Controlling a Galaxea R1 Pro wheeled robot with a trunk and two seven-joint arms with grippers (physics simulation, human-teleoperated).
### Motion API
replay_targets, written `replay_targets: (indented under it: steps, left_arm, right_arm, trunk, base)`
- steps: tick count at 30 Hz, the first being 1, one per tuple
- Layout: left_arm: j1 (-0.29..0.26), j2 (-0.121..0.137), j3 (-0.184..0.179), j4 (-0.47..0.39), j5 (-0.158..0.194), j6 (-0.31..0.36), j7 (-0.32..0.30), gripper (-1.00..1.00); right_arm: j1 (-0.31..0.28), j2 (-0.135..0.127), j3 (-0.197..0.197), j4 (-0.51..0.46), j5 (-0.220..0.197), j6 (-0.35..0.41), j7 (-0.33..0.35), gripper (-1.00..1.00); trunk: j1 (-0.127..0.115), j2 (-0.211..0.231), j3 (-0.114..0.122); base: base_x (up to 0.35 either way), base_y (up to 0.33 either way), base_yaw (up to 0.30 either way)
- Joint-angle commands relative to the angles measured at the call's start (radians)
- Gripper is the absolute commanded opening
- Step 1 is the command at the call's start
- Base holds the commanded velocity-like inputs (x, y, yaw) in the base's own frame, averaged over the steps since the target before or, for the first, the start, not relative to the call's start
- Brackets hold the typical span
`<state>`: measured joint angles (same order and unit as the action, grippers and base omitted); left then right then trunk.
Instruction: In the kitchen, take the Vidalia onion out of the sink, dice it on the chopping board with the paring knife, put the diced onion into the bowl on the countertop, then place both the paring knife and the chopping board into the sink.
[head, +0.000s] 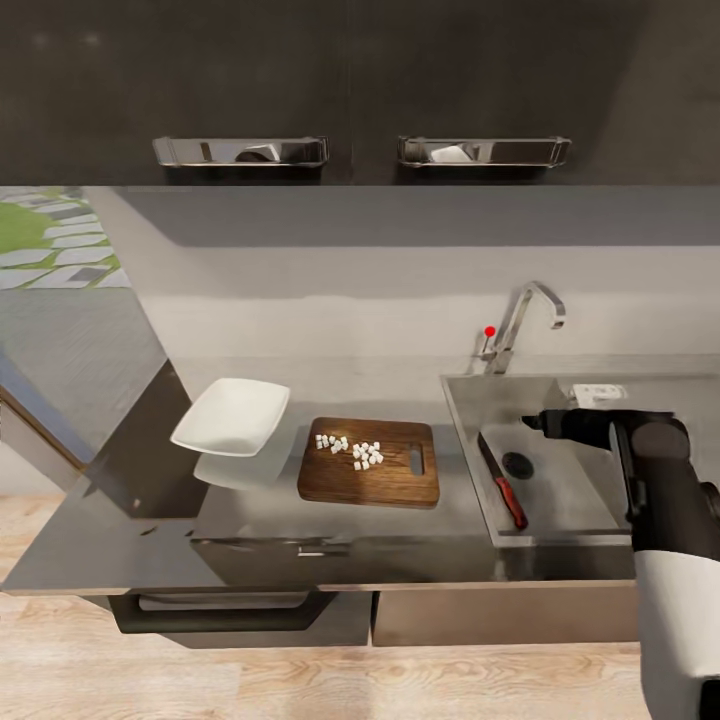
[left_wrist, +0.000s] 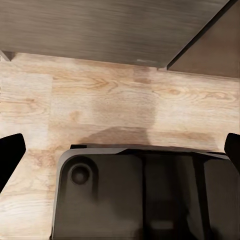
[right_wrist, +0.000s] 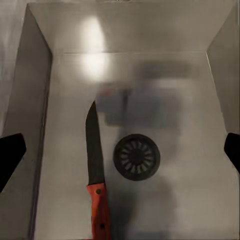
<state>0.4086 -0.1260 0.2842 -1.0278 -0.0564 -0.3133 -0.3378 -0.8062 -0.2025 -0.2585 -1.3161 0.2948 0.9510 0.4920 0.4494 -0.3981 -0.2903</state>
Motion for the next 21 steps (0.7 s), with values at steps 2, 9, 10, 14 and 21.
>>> replay_targets:
  steps: [2,9,10,14,21]
  left_arm:
    - [0.0,-0.001,0.004,0.0,-0.006,-0.003,-0.006,1.0]
    - [0.0,0.006,0.002,0.024,-0.006,-0.003,-0.004,1.0]
    - [0.0,0.007,0.001,0.025,-0.006,-0.003,-0.005,1.0]
    - [0.0,0.008,0.0,0.026,-0.006,-0.003,-0.005,1.0]
    - [0.0,0.008,0.0,0.027,-0.006,-0.003,-0.005,1.0]
  right_arm:
    - [-0.001,0.036,-0.001,-0.008,0.016,0.007,0.01,1.0]
    - [-0.001,0.065,-0.001,0.005,0.015,0.003,0.011,1.0]
    - [-0.001,0.068,-0.001,0.007,0.015,0.003,0.011,1.0]
    - [-0.001,0.073,-0.002,0.026,0.016,0.003,0.011,1.0]
    - [-0.001,0.074,-0.002,0.082,0.017,-0.011,0.009,1.0]
  trunk:
    - [0.001,-0.002,-0.002]
    - [0.001,-0.002,-0.002]
    - [0.001,-0.002,-0.002]
    - [0.001,-0.002,-0.002]
    - [0.001,-0.002,-0.002]
  base:
    - [0.0,0.177,0.0]
    - [0.0,0.281,0.0]
    - [0.0,0.299,0.0]
    - [0.0,0.3,0.0]
    - [0.0,0.301,0.0]
